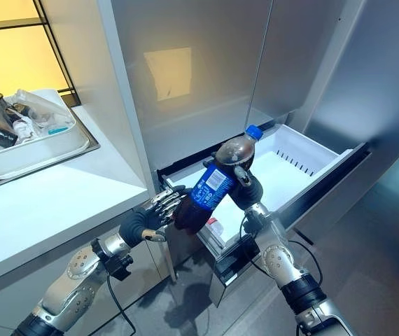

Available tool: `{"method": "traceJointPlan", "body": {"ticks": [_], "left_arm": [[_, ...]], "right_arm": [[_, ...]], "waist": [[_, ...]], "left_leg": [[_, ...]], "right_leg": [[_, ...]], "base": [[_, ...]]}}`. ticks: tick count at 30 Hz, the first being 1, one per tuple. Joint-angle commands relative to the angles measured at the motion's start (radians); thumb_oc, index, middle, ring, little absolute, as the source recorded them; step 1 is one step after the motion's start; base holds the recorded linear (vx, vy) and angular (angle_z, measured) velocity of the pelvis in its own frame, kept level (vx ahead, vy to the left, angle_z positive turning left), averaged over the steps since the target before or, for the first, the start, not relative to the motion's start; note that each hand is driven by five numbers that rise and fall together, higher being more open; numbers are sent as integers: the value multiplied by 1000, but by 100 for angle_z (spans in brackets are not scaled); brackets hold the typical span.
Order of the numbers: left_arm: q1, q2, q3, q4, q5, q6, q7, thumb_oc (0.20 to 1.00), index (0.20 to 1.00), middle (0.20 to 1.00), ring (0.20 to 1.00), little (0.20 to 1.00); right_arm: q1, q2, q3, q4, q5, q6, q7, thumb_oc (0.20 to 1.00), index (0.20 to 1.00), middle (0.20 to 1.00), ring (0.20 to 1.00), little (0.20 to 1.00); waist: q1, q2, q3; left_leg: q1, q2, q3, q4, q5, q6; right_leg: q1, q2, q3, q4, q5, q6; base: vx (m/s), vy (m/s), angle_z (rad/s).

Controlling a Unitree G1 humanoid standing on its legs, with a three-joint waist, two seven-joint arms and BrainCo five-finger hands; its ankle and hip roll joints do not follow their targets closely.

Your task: Take the drinks into the refrigerator

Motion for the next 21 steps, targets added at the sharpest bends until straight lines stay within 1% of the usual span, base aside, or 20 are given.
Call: {"method": "traceJointPlan", "body": {"ticks": [1, 5, 12, 17, 19, 21], "left_arm": [[10, 0, -6, -24, -48, -56, -25, 1000, 1000, 1000, 1000, 1000], [13, 2, -1, -25, -50, -57, -24, 1000, 1000, 1000, 1000, 1000], [50, 9, 38, -18, -54, -60, -31, 1000, 1000, 1000, 1000, 1000], [85, 35, 72, -39, -87, -64, -54, 1000, 1000, 1000, 1000, 1000], [98, 46, 79, -48, -107, -64, -59, 1000, 1000, 1000, 1000, 1000], [101, 56, 79, -57, -114, -67, -62, 1000, 1000, 1000, 1000, 1000]], "right_arm": [[-152, 13, -226, 5, 81, -157, -30, 200, 200, 200, 200, 200], [-151, 2, -230, 8, 78, -156, -32, 200, 200, 200, 200, 200], [-146, -54, -256, 26, 52, -152, -38, 200, 200, 200, 200, 200], [-172, -156, -281, 88, 31, -155, -54, 200, 200, 200, 200, 200], [-192, -215, -273, 122, 16, -149, -59, 200, 200, 200, 200, 200], [-213, -253, -269, 158, 6, -142, -67, 200, 200, 200, 200, 200]], "waist": [[11, -17, -25], [11, -17, -24], [12, -19, -20], [17, -24, -4], [20, -28, 4], [21, -31, 11]], "left_leg": [[46, -27, -47, 5, -112, 68], [47, -26, -48, 5, -112, 67], [43, -26, -51, 4, -111, 66], [29, -27, -55, 5, -105, 66], [20, -26, -55, 6, -103, 65], [12, -26, -57, 6, -100, 66]], "right_leg": [[-2, -6, -61, 107, -92, 21], [-1, -7, -61, 106, -92, 20], [-5, -6, -62, 108, -93, 21], [-21, -5, -62, 112, -90, 22], [-32, -4, -63, 115, -89, 23], [-40, -4, -65, 119, -88, 23]], "base": [[0, 0, 0], [0, 0, 0], [0, 0, 0], [0, 0, 0], [-26, -11, 9], [-25, -6, 10]]}}
